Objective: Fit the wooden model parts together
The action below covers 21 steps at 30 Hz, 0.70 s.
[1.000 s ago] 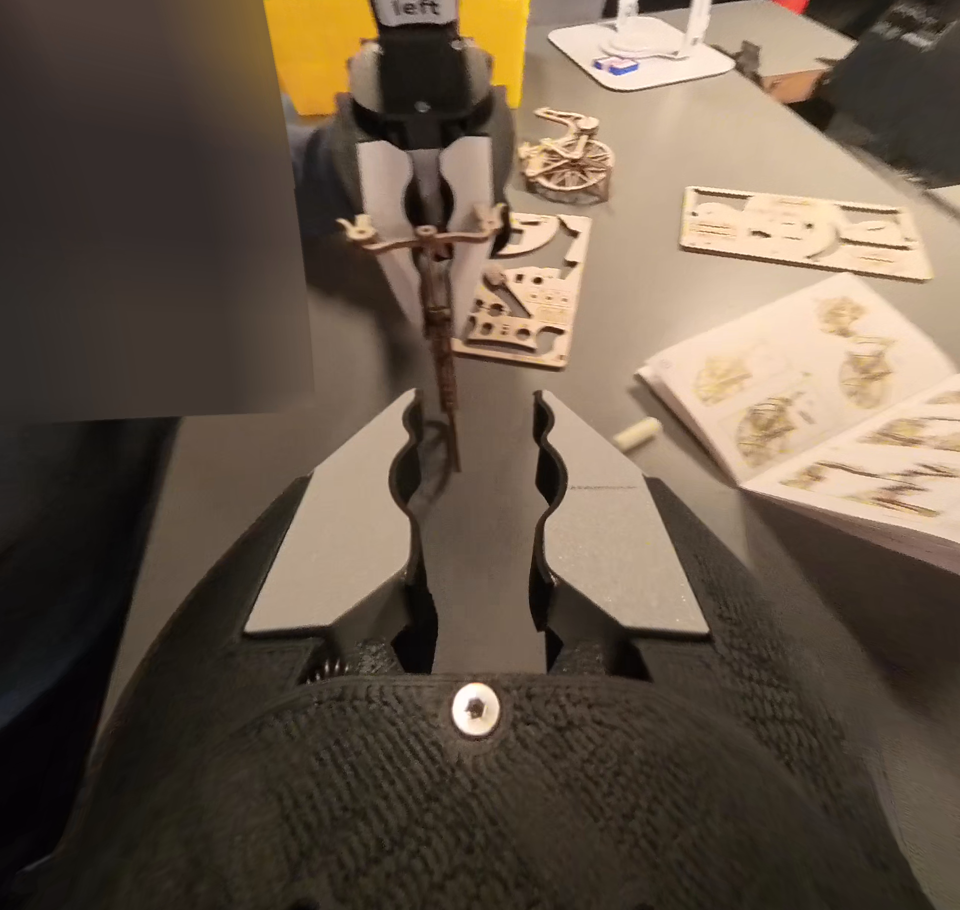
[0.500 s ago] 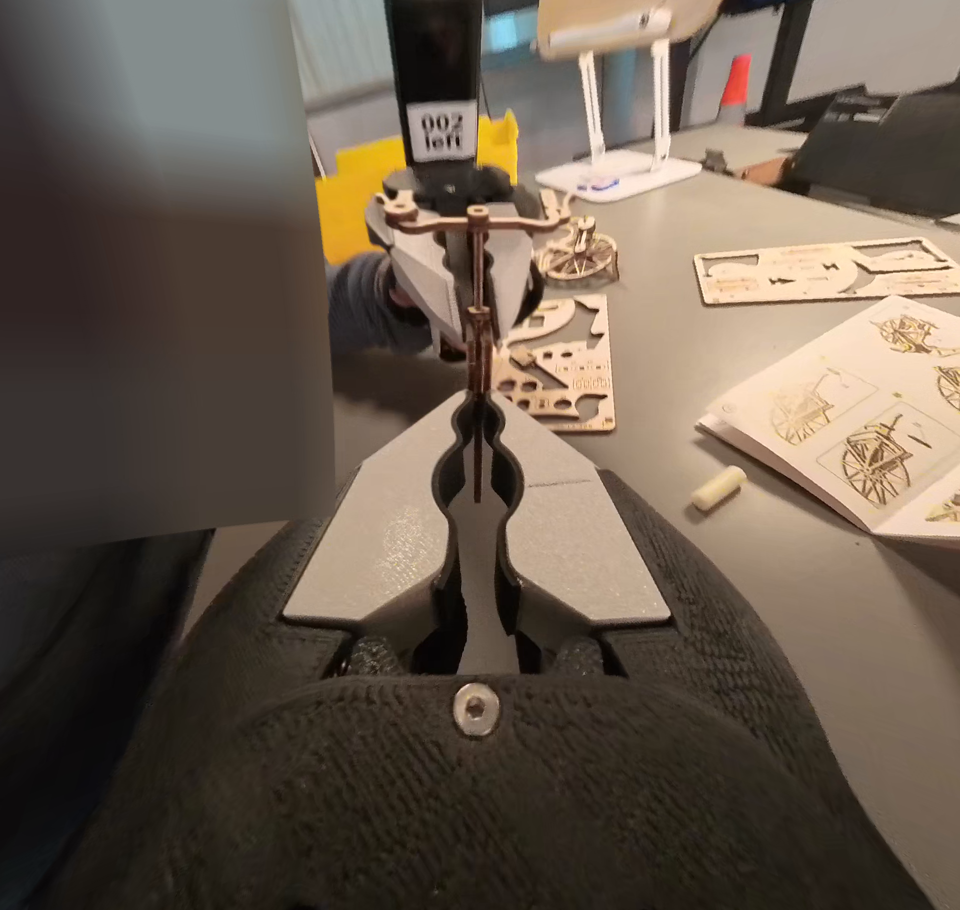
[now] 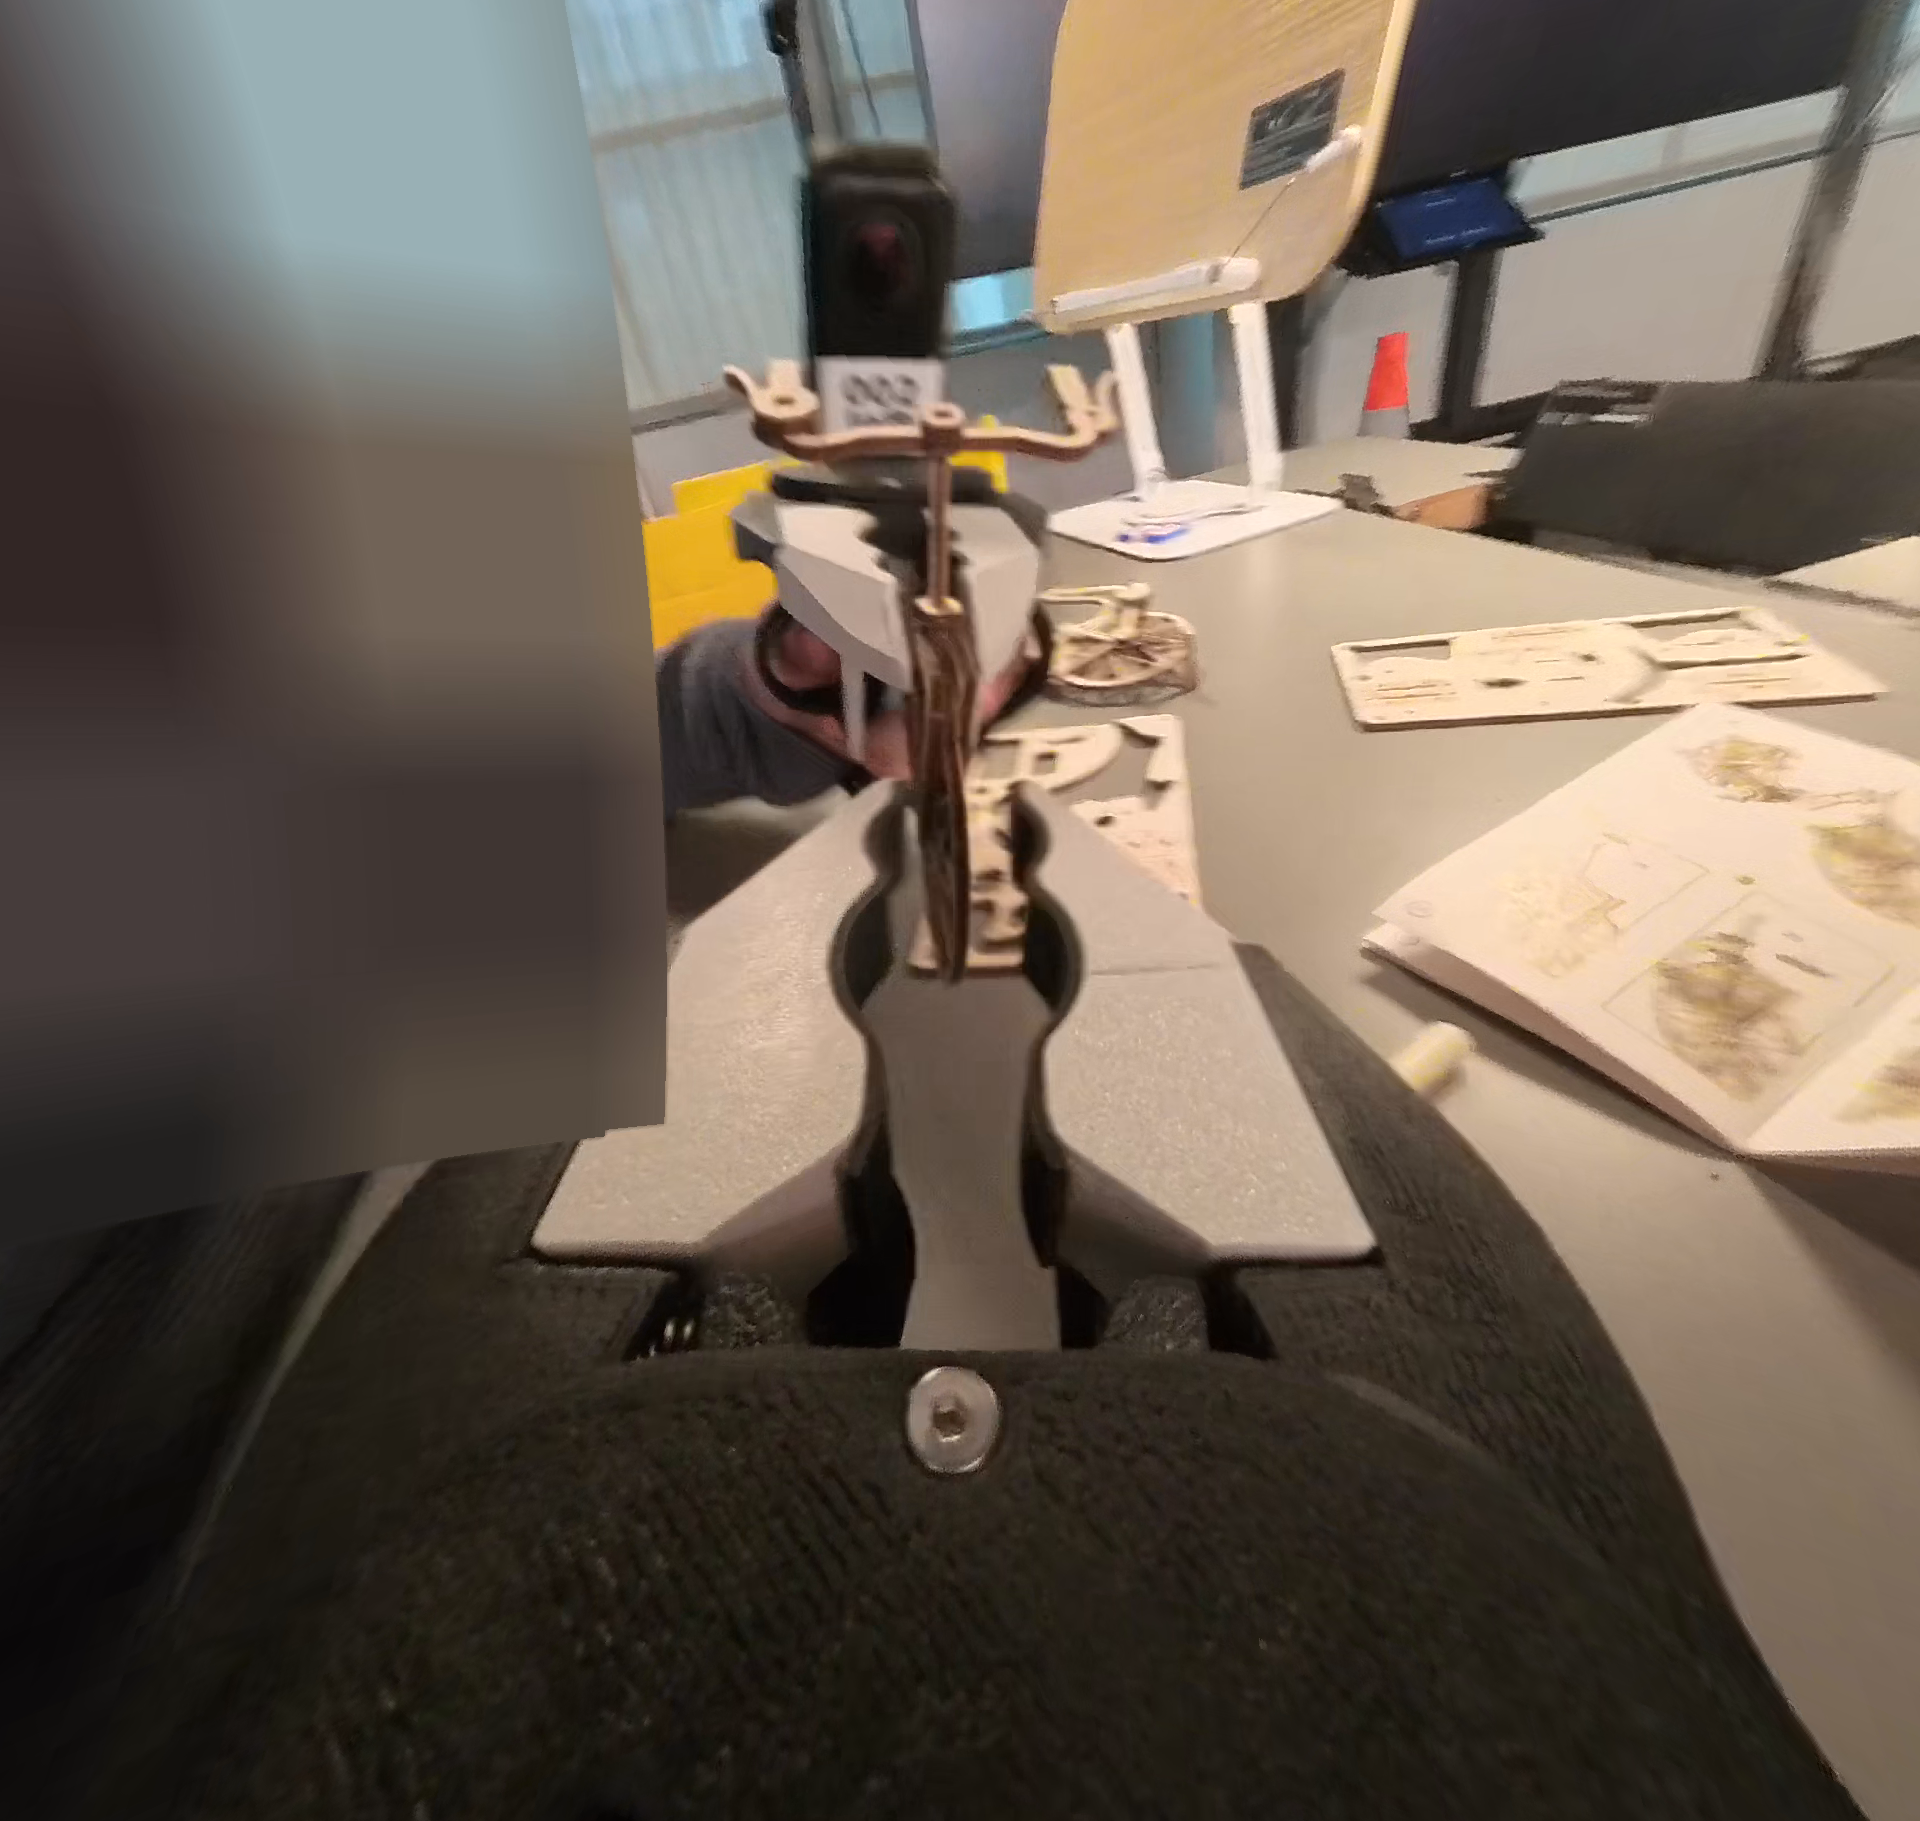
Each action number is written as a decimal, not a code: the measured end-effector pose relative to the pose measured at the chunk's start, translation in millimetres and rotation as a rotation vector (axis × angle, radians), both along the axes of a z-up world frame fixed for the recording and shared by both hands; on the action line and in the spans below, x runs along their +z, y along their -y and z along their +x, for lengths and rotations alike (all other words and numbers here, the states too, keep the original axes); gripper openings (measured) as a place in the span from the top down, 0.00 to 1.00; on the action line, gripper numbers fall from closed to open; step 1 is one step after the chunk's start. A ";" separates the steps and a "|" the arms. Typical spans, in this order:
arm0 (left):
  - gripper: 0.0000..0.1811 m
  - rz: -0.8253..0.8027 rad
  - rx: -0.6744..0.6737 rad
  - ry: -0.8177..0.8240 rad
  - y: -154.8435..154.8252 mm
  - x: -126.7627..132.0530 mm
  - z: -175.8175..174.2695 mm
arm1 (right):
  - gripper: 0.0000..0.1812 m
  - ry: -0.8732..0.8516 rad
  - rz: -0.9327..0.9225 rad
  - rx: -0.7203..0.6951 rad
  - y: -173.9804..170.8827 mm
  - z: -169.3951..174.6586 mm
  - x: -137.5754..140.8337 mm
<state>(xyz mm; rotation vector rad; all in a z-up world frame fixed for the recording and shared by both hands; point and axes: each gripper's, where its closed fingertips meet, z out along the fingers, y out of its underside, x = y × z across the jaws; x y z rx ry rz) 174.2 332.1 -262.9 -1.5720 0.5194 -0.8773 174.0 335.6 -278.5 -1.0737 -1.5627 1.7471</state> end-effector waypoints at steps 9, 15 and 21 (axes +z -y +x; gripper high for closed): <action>0.95 -0.217 0.046 -0.093 20.9 -17.4 -61.8 | 0.84 0.451 0.402 -0.181 -72.2 20.7 -78.7; 0.95 -0.087 0.246 0.010 14.3 8.9 -103.8 | 0.82 0.148 0.250 -0.341 -99.4 25.5 -10.4; 0.95 0.044 0.296 0.097 15.9 31.9 -112.5 | 0.85 -0.585 -0.343 -0.200 -122.0 106.6 140.8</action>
